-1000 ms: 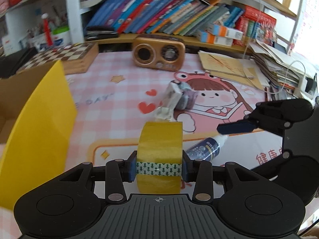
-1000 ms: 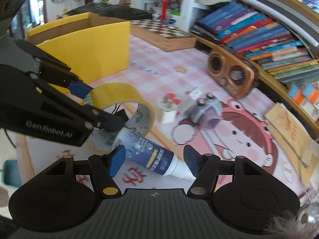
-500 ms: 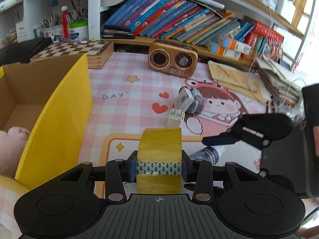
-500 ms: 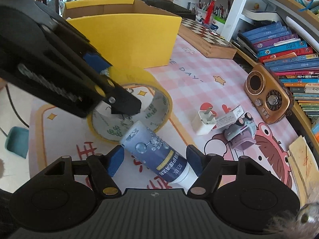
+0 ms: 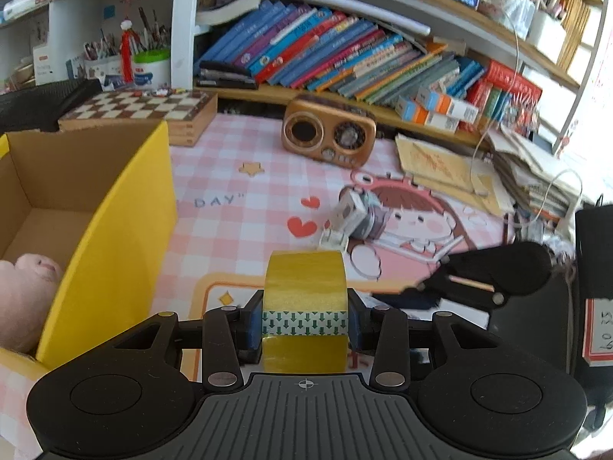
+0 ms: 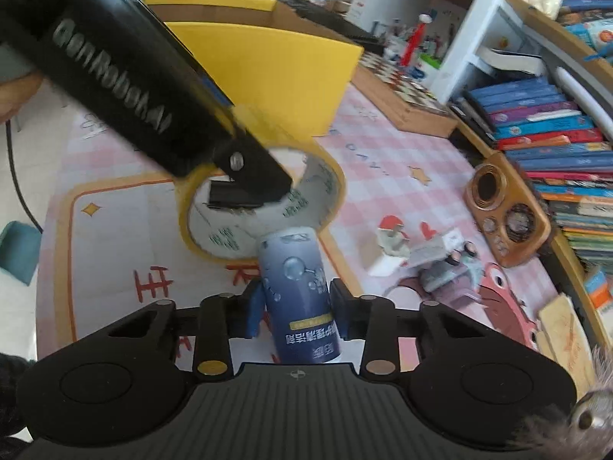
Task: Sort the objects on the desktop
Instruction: 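Carry tape roll with left tool while right tool carries spray bottle to yellow box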
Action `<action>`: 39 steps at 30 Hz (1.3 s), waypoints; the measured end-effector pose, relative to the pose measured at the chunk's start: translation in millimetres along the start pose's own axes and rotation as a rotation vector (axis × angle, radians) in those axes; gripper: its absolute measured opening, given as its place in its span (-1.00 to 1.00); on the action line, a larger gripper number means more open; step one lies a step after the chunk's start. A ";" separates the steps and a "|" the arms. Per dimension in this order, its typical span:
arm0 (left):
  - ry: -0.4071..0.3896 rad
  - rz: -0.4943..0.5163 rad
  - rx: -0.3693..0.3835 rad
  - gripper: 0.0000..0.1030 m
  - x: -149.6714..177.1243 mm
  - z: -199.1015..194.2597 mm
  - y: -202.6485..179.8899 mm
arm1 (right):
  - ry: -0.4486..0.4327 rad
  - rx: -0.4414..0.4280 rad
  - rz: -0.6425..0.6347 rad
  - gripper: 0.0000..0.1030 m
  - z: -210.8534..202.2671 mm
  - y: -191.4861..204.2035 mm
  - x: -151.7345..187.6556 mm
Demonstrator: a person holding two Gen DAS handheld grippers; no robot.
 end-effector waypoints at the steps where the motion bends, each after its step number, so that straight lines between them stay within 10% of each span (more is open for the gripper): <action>1: -0.007 0.001 0.004 -0.23 -2.2 -0.9 -0.1 | 0.014 0.004 0.030 -0.40 -1.1 -3.5 1.6; 12: -0.058 -0.216 0.153 -0.23 -9.7 -9.9 11.5 | 0.084 -0.039 0.565 -0.40 -32.1 -43.2 34.5; 39: -0.077 -0.020 0.072 -0.23 25.8 -50.8 -14.4 | 0.057 0.127 0.711 -0.41 -82.3 -20.9 33.3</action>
Point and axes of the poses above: each gripper's, at about its wrist camera, not at the fingertips, and z roughly the way its jaws point, y to its left, x to its underside, the point moved 4 cm from there along z, roughly the way its jaws point, and after that the axes turned 3 degrees about x, right-handed, at the moved point
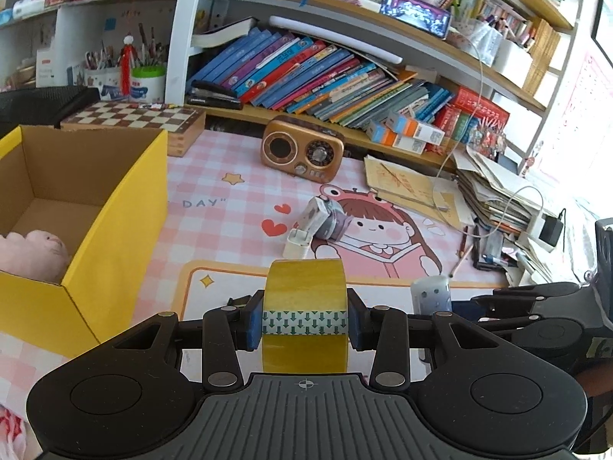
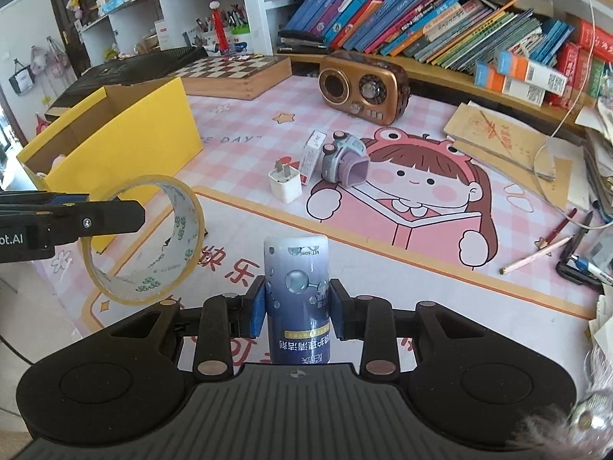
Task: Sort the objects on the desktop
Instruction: 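Carry tape roll with left tool while right tool carries spray bottle to yellow box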
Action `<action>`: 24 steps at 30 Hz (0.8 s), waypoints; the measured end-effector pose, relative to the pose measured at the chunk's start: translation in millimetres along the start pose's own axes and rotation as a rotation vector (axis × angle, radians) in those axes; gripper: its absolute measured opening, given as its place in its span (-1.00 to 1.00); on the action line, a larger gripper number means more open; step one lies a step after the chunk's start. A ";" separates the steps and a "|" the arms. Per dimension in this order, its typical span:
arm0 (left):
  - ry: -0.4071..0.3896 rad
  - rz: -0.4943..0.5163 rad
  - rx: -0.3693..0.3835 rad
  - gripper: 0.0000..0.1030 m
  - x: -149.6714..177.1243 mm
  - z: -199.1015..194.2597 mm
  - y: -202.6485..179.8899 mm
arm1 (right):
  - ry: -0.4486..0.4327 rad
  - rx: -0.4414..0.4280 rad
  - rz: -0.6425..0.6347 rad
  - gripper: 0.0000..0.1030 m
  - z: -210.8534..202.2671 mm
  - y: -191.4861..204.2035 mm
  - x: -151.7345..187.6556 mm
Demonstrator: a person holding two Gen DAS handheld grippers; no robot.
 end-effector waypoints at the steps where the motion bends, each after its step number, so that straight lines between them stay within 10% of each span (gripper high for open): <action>1: -0.003 0.007 0.003 -0.23 0.6 -2.7 -0.4 | -0.006 0.004 0.006 -0.41 -2.9 1.8 0.4; 24: -0.055 0.022 0.071 -0.23 34.4 -96.5 38.6 | -0.086 0.058 0.077 -0.41 -74.8 101.2 31.9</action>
Point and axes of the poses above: each gripper's, at about its wrist camera, not at the fingertips, and z roughly the way its jaws point, y to its left, x to its underside, the point moved 4 cm from there along z, roughly the way its jaws point, and after that the axes turned 3 degrees about x, right-handed, at the moved point
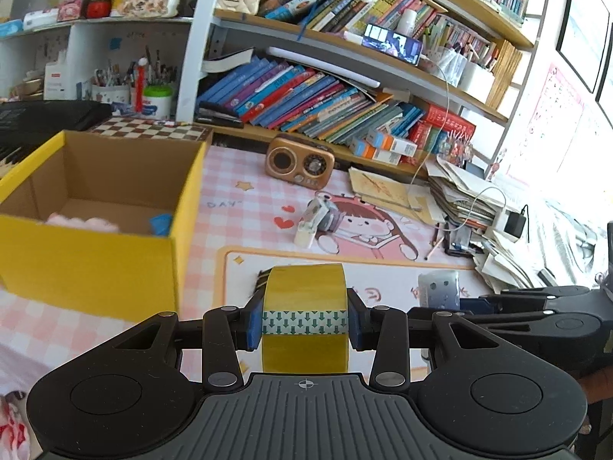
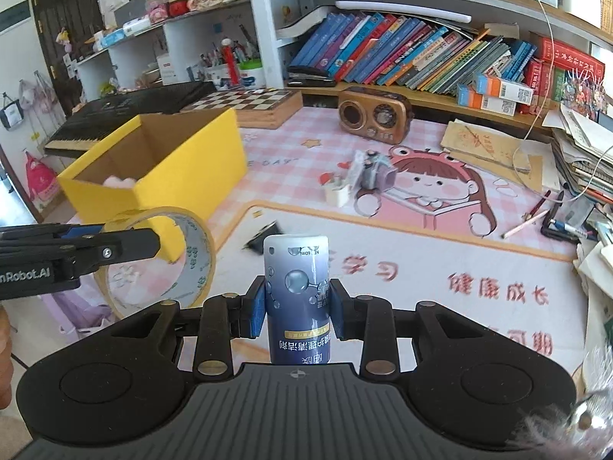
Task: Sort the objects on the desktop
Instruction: 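Carry tape roll with left tool while right tool carries spray bottle to yellow box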
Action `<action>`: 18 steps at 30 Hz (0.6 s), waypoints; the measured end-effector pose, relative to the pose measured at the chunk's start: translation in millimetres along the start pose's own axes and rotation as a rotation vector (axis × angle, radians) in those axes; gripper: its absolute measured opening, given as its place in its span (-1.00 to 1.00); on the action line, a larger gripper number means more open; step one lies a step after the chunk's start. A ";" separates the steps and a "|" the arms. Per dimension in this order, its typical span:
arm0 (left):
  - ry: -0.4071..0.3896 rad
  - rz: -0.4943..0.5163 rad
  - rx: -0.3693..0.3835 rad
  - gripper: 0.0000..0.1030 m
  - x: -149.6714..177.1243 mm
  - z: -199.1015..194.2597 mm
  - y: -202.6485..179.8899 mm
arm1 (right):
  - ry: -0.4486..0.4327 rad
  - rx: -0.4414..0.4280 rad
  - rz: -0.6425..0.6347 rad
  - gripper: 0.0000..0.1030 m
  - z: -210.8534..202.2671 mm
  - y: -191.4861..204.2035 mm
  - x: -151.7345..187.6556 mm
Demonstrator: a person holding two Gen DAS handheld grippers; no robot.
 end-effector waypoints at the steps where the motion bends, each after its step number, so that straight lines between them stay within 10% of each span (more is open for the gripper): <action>1: 0.001 -0.003 -0.003 -0.23 2.9 -4.7 3.4 | 0.004 -0.003 0.001 -0.41 -1.6 5.6 2.7; 18: 0.017 0.000 -0.048 -0.23 41.0 -73.1 49.2 | 0.060 -0.053 0.003 -0.41 -19.5 99.6 49.7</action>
Point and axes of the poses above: each gripper's, at about its wrist camera, not at the fingertips, and z roughly the way its jaws point, y to its left, x to its underside, the point moved 4 cm from there along z, roughly the way its jaws point, and after that the axes turned 3 degrees about x, right-handed, at the moved point
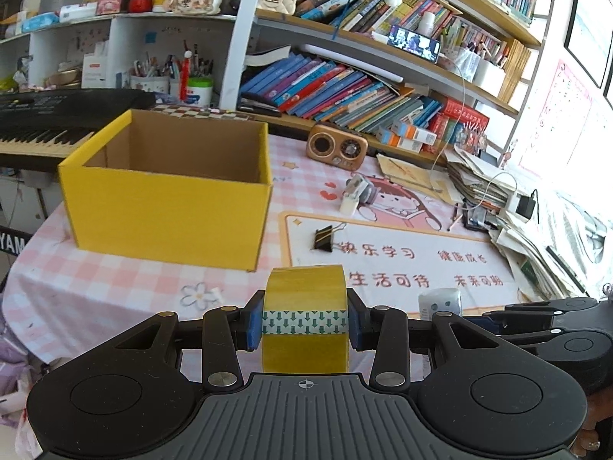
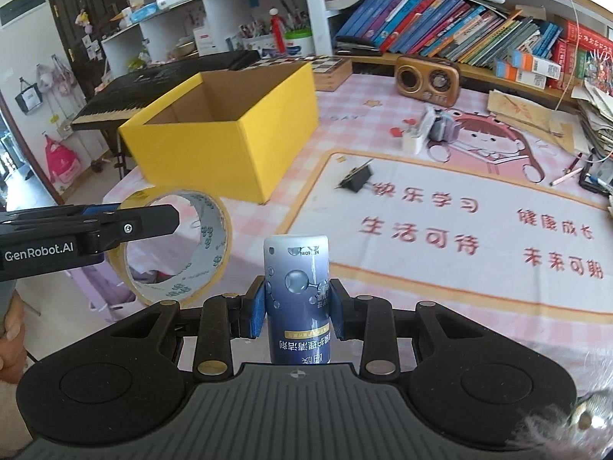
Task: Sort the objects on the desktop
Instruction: 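Carry tape roll with left tool while right tool carries spray bottle to yellow box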
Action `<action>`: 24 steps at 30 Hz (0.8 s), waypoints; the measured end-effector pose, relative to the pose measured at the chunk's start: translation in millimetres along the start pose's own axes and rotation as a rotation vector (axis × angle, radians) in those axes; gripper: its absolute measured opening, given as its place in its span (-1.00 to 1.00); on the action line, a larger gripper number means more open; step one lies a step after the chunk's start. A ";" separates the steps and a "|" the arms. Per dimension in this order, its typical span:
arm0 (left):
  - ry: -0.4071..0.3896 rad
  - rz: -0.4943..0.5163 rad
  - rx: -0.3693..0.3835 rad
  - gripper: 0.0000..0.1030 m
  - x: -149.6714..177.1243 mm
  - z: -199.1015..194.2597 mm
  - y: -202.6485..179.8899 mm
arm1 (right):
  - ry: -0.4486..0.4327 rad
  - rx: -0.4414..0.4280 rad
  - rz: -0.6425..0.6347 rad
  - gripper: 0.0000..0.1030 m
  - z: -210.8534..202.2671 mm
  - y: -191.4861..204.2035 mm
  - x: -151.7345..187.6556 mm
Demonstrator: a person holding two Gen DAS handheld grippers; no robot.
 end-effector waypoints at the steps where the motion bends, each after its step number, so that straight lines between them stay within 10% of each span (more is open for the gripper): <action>1: 0.001 0.000 -0.001 -0.23 1.8 -2.7 2.1 | 0.001 -0.003 -0.002 -0.41 -0.3 4.4 1.6; 24: -0.021 -0.069 -0.093 -0.23 34.3 -68.4 70.8 | 0.039 -0.106 -0.086 -0.40 12.9 103.8 19.9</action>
Point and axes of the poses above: each gripper's, at about its wrist camera, not at the fingertips, and z roughly the way its jaws point, y to its left, x to its underside, the point moved 4 cm from there along z, roughly the way its jaws point, and after that the axes turned 3 degrees about x, right-handed, at the moved point
